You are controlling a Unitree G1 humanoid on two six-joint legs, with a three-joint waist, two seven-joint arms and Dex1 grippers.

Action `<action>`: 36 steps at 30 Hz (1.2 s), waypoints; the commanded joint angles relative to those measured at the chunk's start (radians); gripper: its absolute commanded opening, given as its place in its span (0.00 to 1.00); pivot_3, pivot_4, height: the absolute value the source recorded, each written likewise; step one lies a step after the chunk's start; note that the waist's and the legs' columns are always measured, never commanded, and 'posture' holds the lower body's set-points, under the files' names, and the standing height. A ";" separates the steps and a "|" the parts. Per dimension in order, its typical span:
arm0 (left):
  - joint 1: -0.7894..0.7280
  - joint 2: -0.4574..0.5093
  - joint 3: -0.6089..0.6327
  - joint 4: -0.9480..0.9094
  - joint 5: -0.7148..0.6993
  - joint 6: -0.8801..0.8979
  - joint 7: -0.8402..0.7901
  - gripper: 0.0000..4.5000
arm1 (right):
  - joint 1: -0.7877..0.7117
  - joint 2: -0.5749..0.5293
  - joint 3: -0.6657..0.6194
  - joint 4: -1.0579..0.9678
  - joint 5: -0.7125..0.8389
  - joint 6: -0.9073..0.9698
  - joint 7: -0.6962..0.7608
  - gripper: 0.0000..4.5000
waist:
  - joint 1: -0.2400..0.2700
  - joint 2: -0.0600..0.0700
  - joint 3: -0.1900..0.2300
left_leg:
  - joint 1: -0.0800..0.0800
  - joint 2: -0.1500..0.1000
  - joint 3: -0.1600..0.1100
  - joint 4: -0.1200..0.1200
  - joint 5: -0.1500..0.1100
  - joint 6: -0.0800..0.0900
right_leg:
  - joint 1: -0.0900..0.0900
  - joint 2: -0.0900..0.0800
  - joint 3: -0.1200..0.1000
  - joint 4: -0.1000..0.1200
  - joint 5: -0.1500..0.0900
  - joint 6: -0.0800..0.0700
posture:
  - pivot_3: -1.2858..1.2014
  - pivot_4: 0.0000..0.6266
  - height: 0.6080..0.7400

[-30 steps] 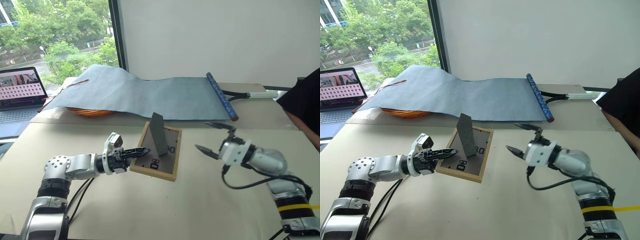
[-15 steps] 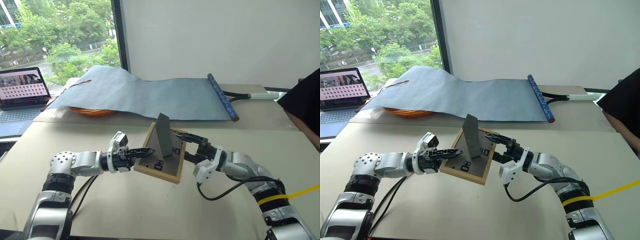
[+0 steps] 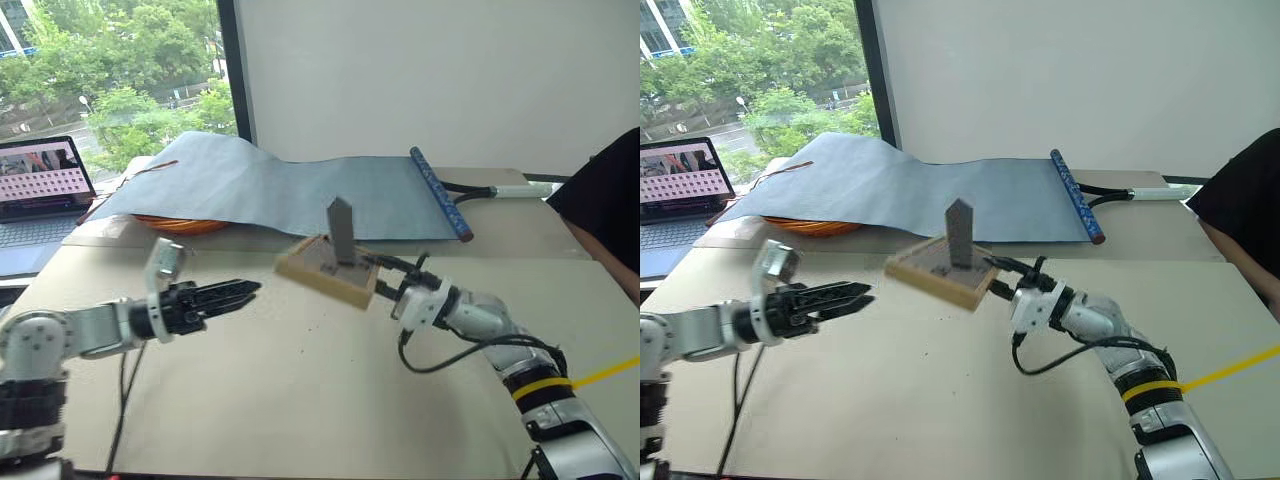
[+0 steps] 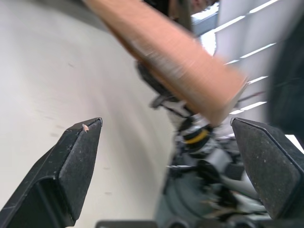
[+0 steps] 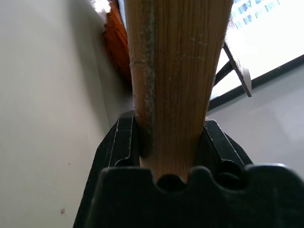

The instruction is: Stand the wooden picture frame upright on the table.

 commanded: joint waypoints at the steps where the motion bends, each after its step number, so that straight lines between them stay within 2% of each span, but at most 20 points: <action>1: 0.091 0.046 -0.001 -0.113 0.209 -0.167 -0.162 1.00 | -0.063 0.032 -0.095 -0.095 0.404 0.541 0.164 0.27 | 0.001 0.001 0.001 | 0.000 0.000 0.000 0.000 0.000 0.000 | 0.000 0.000 0.000 0.000 0.000 0.000 | 0.52 0.24 1.00; 5: 0.163 0.015 -0.031 -0.177 0.381 -0.317 -0.194 1.00 | -0.131 0.025 -0.149 -0.077 0.590 0.995 0.214 0.27 | 0.009 0.002 0.001 | -0.001 0.000 0.000 0.000 0.000 0.000 | -0.001 0.000 -0.001 0.000 0.000 -0.001 | 0.52 0.24 1.00; 9: 0.181 -0.045 -0.043 -0.188 0.462 -0.382 -0.168 1.00 | -0.153 0.011 -0.128 -0.012 0.566 1.125 0.297 0.27 | 0.009 0.002 0.002 | -0.001 0.000 0.001 -0.001 0.000 0.001 | -0.003 0.000 -0.001 0.000 -0.001 -0.002 | 0.52 0.24 1.00; 14: 0.206 -0.073 -0.026 -0.195 0.500 -0.401 -0.176 1.00 | -0.142 0.020 -0.129 0.039 0.576 1.289 0.365 0.27 | 0.002 0.002 0.002 | -0.003 0.000 0.001 -0.001 -0.001 0.003 | -0.004 0.000 -0.001 0.000 -0.002 -0.002 | 0.52 0.24 1.00; 25: 0.190 -0.097 -0.043 -0.162 0.564 -0.430 -0.191 1.00 | -0.028 0.094 -0.095 -0.058 0.549 1.350 0.392 0.27 | -0.003 0.001 0.002 | -0.002 0.001 0.001 0.000 -0.002 0.003 | -0.004 0.000 -0.001 0.000 -0.002 -0.001 | 0.52 0.24 1.00; 31: 0.152 -0.107 -0.068 -0.136 0.604 -0.435 -0.204 1.00 | 0.037 0.114 -0.064 -0.134 0.476 1.266 0.376 0.27 | -0.024 0.001 0.002 | -0.002 0.001 0.001 0.000 -0.002 0.003 | -0.003 0.000 -0.001 0.000 -0.002 -0.001 | 0.52 0.24 1.00; 33: 0.137 -0.110 -0.086 -0.128 0.632 -0.452 -0.217 1.00 | 0.045 0.111 -0.080 -0.155 0.475 1.270 0.371 0.49 | -0.025 0.001 0.002 | -0.002 0.001 0.001 0.000 -0.002 0.003 | -0.003 0.000 -0.001 0.000 -0.002 -0.001 | 0.52 0.24 1.00; 34: 0.129 -0.114 -0.092 -0.123 0.643 -0.463 -0.222 1.00 | 0.047 0.104 -0.092 -0.165 0.475 1.270 0.370 0.53 | -0.024 0.001 0.001 | -0.002 0.001 0.001 0.000 -0.002 0.003 | -0.003 0.000 -0.001 0.000 -0.002 -0.001 | 0.52 0.24 1.00; 36: 0.114 -0.122 -0.097 -0.113 0.659 -0.482 -0.231 1.00 | 0.048 0.092 -0.126 -0.171 0.477 1.264 0.353 0.68 | -0.022 0.001 0.002 | -0.002 0.001 0.001 0.000 -0.002 0.003 | -0.003 0.000 -0.001 0.000 -0.002 -0.001 | 0.52 0.24 1.00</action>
